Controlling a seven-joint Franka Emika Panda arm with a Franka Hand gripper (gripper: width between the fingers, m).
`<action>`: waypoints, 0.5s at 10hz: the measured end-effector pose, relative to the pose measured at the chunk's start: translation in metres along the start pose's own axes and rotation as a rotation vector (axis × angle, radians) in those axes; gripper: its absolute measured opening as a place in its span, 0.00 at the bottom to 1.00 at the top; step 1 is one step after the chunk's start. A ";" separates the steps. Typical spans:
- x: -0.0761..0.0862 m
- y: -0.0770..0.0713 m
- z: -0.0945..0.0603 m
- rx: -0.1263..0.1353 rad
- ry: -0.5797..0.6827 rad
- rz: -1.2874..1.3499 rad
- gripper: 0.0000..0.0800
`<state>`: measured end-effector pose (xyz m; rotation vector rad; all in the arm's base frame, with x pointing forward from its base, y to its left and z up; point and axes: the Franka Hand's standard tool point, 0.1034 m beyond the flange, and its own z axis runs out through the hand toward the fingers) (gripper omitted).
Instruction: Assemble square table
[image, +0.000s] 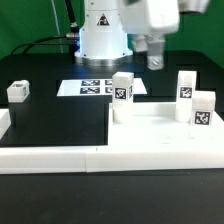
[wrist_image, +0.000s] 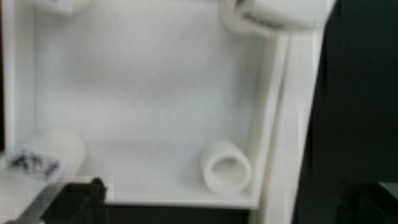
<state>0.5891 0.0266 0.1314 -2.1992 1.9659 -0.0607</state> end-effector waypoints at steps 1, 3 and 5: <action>0.017 0.008 -0.005 -0.001 0.005 -0.136 0.81; 0.022 0.011 -0.004 -0.002 0.015 -0.308 0.81; 0.022 0.011 -0.003 -0.003 0.015 -0.461 0.81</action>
Offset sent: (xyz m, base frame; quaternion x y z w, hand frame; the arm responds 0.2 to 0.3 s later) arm 0.0000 0.0000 0.0000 0.0000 0.0000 -0.1938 0.9810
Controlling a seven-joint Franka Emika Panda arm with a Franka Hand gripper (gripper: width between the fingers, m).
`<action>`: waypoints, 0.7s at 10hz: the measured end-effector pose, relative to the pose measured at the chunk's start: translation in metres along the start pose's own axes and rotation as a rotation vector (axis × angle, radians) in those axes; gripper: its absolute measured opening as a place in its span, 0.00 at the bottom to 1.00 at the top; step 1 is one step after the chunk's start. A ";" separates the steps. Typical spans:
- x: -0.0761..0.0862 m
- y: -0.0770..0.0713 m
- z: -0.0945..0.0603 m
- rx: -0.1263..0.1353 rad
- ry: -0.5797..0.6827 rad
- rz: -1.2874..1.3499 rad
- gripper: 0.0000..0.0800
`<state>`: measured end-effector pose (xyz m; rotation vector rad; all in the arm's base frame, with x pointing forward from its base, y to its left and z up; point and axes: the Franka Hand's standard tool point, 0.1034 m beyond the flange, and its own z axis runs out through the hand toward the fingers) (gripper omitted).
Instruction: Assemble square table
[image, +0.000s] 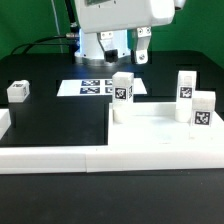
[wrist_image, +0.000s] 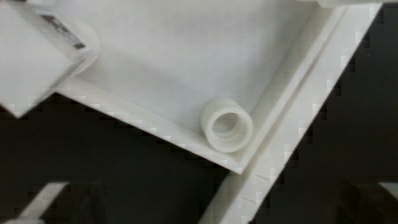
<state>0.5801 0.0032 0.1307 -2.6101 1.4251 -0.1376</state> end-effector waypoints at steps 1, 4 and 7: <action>0.000 0.000 0.000 0.000 0.000 -0.067 0.81; 0.014 0.036 0.010 -0.021 0.015 -0.352 0.81; 0.046 0.136 0.022 -0.091 0.032 -0.735 0.81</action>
Offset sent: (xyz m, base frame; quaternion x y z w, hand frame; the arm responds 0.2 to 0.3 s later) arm -0.0376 -0.0349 -0.0220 0.0139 -0.0172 -0.2191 0.9755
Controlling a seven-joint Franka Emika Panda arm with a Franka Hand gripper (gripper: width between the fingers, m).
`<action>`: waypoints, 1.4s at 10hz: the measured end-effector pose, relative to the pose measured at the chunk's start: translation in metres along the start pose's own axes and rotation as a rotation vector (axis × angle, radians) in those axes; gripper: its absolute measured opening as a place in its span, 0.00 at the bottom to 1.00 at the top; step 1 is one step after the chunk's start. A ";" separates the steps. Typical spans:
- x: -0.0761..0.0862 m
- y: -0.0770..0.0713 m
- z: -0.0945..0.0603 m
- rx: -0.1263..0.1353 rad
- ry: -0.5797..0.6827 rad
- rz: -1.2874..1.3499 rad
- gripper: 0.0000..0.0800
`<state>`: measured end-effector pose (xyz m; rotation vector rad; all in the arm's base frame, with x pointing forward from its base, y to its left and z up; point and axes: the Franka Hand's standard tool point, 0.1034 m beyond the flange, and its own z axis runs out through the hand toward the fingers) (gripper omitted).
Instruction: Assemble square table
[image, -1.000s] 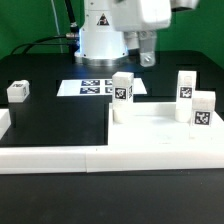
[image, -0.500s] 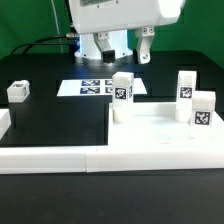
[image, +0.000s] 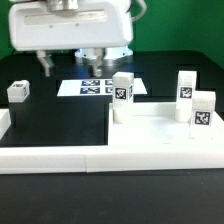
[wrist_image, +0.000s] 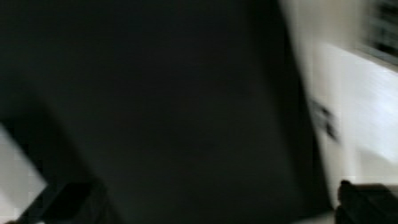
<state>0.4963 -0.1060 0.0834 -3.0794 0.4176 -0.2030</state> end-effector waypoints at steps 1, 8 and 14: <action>-0.011 0.032 0.004 -0.015 -0.012 -0.113 0.81; -0.025 0.119 0.015 -0.045 -0.042 -0.359 0.81; -0.077 0.145 0.058 -0.037 -0.263 -0.199 0.81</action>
Offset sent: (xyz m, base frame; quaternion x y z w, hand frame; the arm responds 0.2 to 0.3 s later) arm -0.0109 -0.0585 -0.0197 0.0262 0.0177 -0.1600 0.9866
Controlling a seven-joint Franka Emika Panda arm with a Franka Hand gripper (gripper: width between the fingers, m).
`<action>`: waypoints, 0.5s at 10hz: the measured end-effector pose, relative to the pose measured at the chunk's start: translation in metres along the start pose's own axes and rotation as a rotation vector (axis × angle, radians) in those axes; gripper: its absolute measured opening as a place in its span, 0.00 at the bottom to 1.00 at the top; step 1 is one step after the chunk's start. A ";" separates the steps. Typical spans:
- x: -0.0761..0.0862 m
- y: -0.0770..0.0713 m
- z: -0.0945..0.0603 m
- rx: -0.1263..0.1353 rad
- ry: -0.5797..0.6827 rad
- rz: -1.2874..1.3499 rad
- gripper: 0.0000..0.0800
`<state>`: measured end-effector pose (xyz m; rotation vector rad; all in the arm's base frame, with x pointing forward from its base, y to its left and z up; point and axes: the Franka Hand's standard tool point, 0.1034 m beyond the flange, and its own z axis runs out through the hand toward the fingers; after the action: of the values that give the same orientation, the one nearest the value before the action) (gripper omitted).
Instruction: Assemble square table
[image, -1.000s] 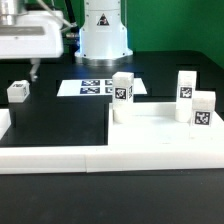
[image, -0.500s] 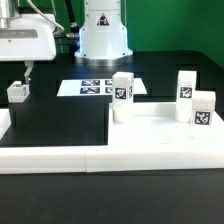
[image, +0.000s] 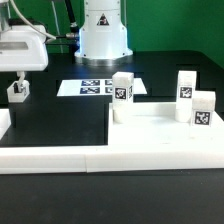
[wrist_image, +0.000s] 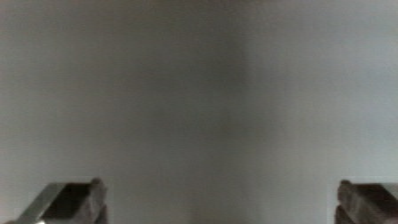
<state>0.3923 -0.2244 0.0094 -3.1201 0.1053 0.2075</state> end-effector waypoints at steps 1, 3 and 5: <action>-0.003 0.006 0.002 -0.022 0.016 -0.012 0.81; -0.005 -0.010 0.004 0.044 -0.187 0.000 0.81; -0.013 -0.013 0.008 0.077 -0.340 -0.004 0.81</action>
Offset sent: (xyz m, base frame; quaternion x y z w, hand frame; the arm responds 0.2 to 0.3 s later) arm 0.0000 0.0000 0.0000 0.0000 -0.1296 0.0000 0.9916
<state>0.3790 -0.2109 0.0035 -2.9558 0.0999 0.7083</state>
